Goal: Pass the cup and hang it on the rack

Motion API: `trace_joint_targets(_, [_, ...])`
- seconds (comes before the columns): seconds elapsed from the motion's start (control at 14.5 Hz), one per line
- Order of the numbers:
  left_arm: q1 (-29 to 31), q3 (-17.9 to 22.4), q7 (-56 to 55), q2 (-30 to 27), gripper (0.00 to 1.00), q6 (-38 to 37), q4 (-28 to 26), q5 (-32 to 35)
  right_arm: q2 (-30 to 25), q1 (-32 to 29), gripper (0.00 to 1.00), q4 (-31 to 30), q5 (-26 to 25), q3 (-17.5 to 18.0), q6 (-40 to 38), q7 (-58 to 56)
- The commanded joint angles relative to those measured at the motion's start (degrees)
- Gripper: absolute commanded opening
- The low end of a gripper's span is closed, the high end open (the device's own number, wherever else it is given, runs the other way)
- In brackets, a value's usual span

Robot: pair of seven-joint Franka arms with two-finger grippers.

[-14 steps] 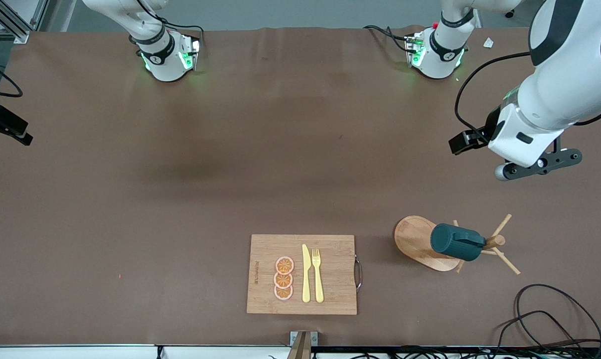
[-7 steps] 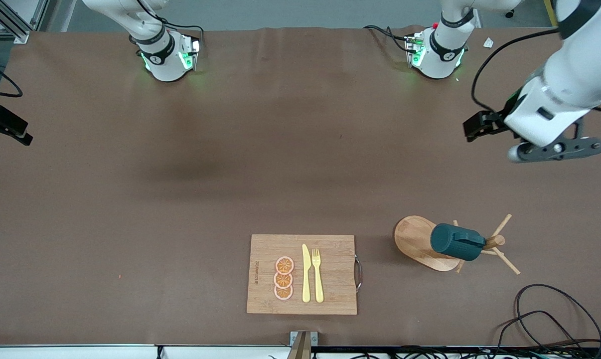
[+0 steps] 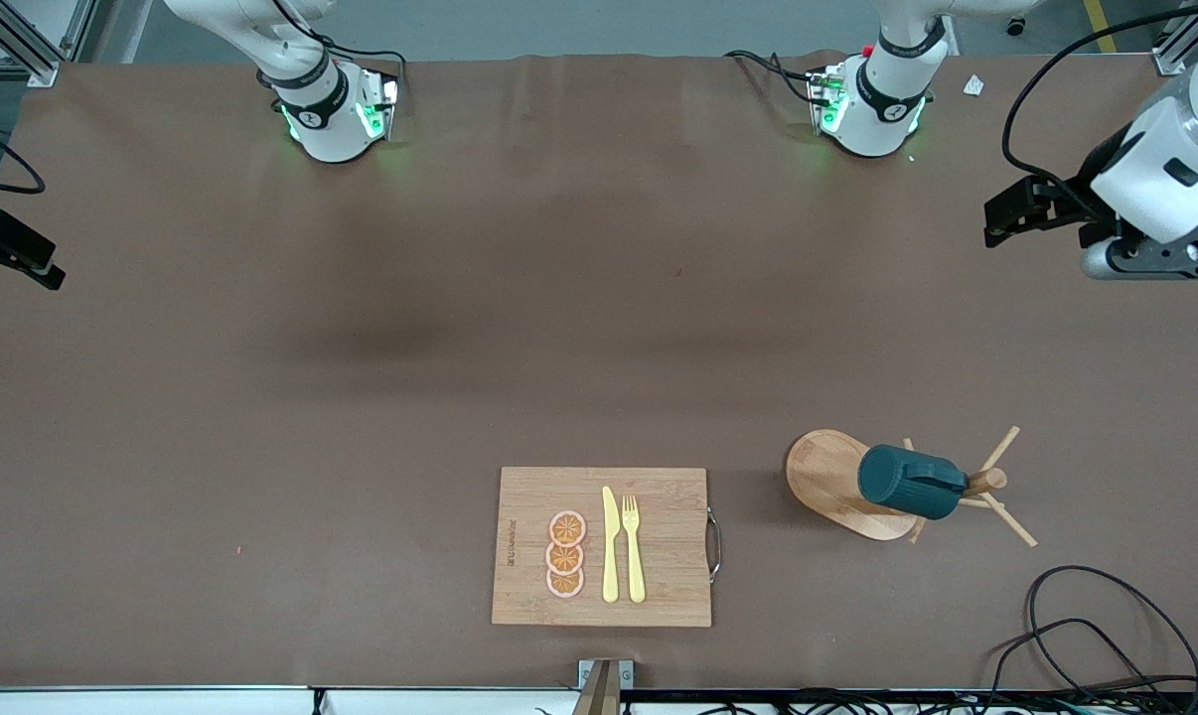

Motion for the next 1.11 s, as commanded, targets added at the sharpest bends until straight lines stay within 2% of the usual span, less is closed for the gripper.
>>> trace_joint_targets(0.0, [7.72, -9.26, 0.23, -7.53, 1.00, 3.91, -9.41, 1.56, -0.88, -0.27, 1.00, -0.65, -0.48, 0.21, 0.21, 0.37])
trace_joint_targets(0.14, [8.72, -10.87, -0.22, -10.09, 1.00, 4.10, -12.32, 1.47, -0.88, -0.27, 1.00, -0.65, -0.30, 0.21, 0.30, 0.45])
trace_joint_targets(0.28, [8.72, -10.88, 0.22, -10.27, 1.00, 3.92, -12.42, 1.38, -0.88, -0.19, 1.00, -0.65, -0.30, 0.30, 0.30, 0.37])
trace_joint_targets(1.04, [8.90, -7.80, 1.10, -9.83, 1.00, 4.01, -11.81, 1.38, -0.88, -0.01, 1.00, -0.65, -0.30, 0.39, 0.30, 0.37])
